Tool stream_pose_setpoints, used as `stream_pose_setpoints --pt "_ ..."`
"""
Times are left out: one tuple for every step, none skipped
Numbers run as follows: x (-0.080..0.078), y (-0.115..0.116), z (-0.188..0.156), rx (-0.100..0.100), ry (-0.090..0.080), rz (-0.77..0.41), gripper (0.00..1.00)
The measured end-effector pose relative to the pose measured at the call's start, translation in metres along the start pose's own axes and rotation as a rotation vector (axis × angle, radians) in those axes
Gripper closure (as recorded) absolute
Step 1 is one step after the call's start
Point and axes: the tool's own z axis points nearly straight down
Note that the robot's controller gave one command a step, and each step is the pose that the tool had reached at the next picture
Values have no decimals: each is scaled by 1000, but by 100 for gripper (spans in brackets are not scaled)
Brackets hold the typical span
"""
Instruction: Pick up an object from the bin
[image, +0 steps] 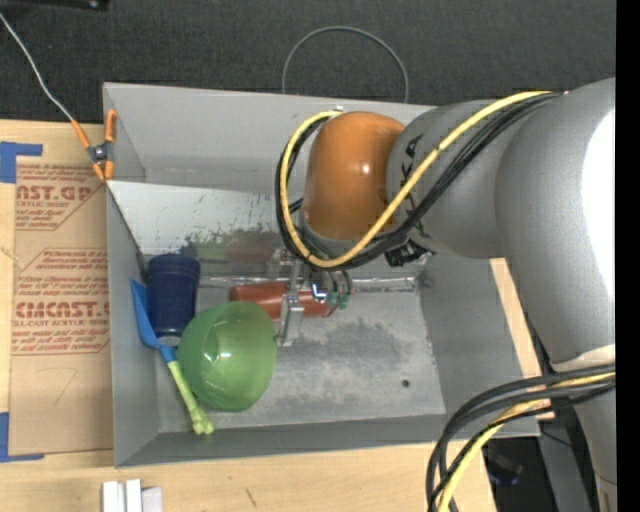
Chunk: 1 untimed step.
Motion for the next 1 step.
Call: stream_pose_setpoints --pt "-2 -18 61 1 7 -161 100"
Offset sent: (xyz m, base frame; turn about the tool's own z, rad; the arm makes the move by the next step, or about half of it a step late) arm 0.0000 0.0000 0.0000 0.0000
